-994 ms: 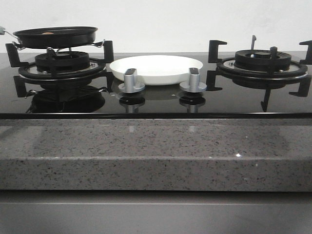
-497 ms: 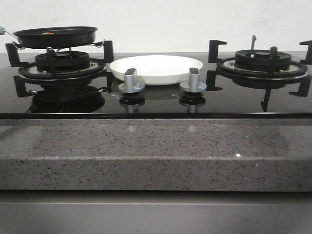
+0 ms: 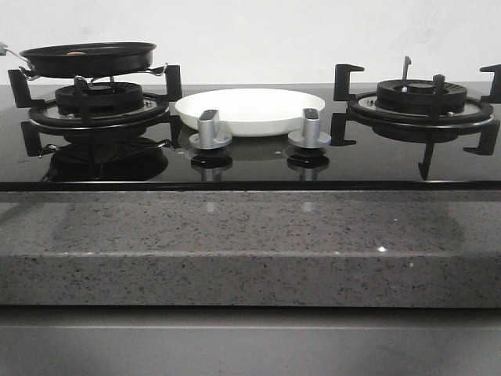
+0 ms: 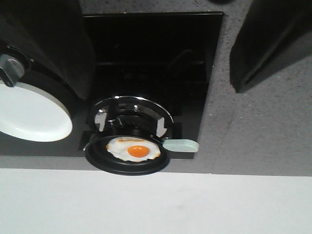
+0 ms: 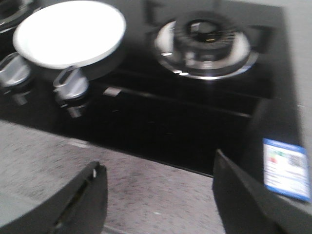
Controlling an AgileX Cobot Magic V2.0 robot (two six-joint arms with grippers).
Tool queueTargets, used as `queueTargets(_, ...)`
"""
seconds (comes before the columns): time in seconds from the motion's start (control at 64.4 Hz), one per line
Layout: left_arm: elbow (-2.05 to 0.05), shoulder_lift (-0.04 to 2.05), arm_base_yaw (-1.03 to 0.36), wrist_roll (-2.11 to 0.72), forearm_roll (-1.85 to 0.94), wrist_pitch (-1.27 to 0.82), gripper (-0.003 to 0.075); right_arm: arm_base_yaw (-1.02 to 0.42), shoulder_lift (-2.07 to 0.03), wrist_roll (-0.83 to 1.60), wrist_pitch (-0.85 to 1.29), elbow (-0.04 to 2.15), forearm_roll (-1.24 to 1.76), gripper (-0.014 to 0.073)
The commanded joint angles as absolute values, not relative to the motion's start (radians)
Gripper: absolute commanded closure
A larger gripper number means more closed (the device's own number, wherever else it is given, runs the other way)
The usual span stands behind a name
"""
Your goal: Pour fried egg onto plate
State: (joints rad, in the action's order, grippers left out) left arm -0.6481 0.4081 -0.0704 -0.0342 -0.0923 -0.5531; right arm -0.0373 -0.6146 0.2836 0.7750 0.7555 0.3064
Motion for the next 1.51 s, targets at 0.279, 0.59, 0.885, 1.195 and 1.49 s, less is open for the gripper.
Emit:
queueTargets(0.279, -0.685, 0.461, -0.268, -0.042, -0.108, -0.466, 0.0155, -0.207, -1.065, 0.410, 0.762, 1.086, 0.394, 0.0180)
queueTargets(0.59, -0.685, 0.461, -0.274, -0.042, -0.108, -0.466, 0.0155, -0.217, -1.463, 0.345, 0.863, 1.433, 0.405, 0.0180)
queueTargets(0.885, -0.685, 0.461, -0.274, -0.042, -0.108, -0.466, 0.0155, -0.215, -1.776, 0.213, 0.989, 1.755, 0.394, 0.0181)
queueTargets(1.195, -0.685, 0.461, -0.274, -0.042, -0.108, -0.466, 0.0155, -0.215, -2.051, 0.111, 1.218, 2.116, 0.282, 0.0181)
queueTargets(1.49, -0.685, 0.461, -0.274, -0.042, -0.108, -0.466, 0.0155, -0.205, -2.164, 0.082, 1.276, 2.289, 0.323, 0.0232)
